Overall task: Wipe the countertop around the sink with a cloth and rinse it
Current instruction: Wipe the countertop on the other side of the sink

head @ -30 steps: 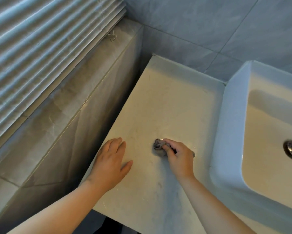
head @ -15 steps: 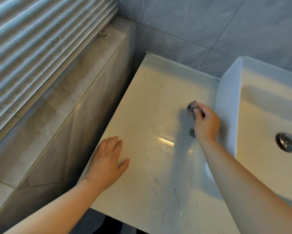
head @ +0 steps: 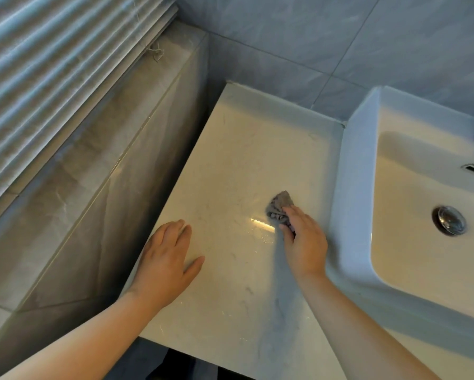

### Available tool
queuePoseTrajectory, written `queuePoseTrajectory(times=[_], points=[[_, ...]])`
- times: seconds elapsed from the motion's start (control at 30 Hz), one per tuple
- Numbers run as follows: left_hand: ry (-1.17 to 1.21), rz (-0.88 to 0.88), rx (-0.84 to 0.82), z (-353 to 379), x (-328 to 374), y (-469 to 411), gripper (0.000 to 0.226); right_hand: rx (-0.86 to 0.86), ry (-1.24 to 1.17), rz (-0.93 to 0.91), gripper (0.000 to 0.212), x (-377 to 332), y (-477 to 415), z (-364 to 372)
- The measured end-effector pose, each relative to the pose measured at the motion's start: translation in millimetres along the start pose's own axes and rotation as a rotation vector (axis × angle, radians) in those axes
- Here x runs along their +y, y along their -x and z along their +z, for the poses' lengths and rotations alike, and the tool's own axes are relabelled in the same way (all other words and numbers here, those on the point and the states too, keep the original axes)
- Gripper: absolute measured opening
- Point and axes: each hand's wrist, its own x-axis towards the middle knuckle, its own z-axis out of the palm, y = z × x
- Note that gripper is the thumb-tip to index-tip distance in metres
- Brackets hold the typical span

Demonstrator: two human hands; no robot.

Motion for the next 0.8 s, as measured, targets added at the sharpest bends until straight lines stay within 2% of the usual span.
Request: queuePoseTrajectory(times=[0.1, 0.3, 0.37, 0.43, 0.5, 0.57, 0.63, 0.7, 0.8], points=[[-0.006, 0.008, -0.013, -1.4, -0.5, -0.6, 0.075, -0.059, -0.037, 0.022, 0.033, -9.0, 21.9, -1.6], [-0.004, 0.024, -0.026, -4.7, -1.5, -1.1, 0.079, -0.253, -0.260, 0.178, 0.031, -27.9, 37.5, -25.7], [-0.012, 0.032, -0.029, -6.1, -2.3, -1.4, 0.079, -0.203, -0.306, 0.245, 0.030, -30.4, 29.4, -34.3], [-0.014, 0.040, -0.037, -6.9, -3.2, -0.8, 0.078, -0.073, -0.339, 0.310, 0.027, -30.9, 15.3, -42.9], [-0.015, 0.044, -0.039, -7.0, -4.1, -0.2, 0.078, 0.068, -0.265, 0.335, 0.026, -25.6, -1.1, -51.6], [-0.016, 0.046, -0.039, -6.9, -3.8, 0.4, 0.079, 0.115, -0.004, 0.297, 0.030, -13.8, -16.3, -54.8], [-0.023, 0.047, -0.042, -6.3, -4.5, 0.5, 0.079, 0.007, 0.186, 0.327, 0.039, -3.3, -26.5, -43.5], [-0.020, 0.051, -0.052, -6.0, -5.6, 0.2, 0.082, -0.114, 0.193, 0.465, 0.046, -3.4, -29.7, -25.4], [-0.010, 0.061, -0.060, -5.5, -7.0, -0.3, 0.085, -0.075, 0.143, 0.555, 0.059, -7.3, -24.5, -4.2]])
